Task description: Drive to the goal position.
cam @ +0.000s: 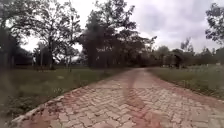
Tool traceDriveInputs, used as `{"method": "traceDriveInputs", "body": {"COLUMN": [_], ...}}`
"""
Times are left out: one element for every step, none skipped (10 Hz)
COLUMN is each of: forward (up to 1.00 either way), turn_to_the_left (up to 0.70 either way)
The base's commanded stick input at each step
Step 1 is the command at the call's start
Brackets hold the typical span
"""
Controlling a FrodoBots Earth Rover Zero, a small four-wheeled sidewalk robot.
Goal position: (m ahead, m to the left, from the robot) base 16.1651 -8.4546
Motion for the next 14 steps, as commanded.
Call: {"method": "traceDriveInputs", "body": {"forward": [0.7,0.7,0.7,0.48,0.11,0.0,0.0,0.0,0.0,0.0,0.0,0.0,0.0,0.0], "turn_to_the_left": [0.01,0.01,0.01,0.01,0.0,0.0,0.0,0.0,0.0,0.0,0.0,0.0,0.0,0.0]}}
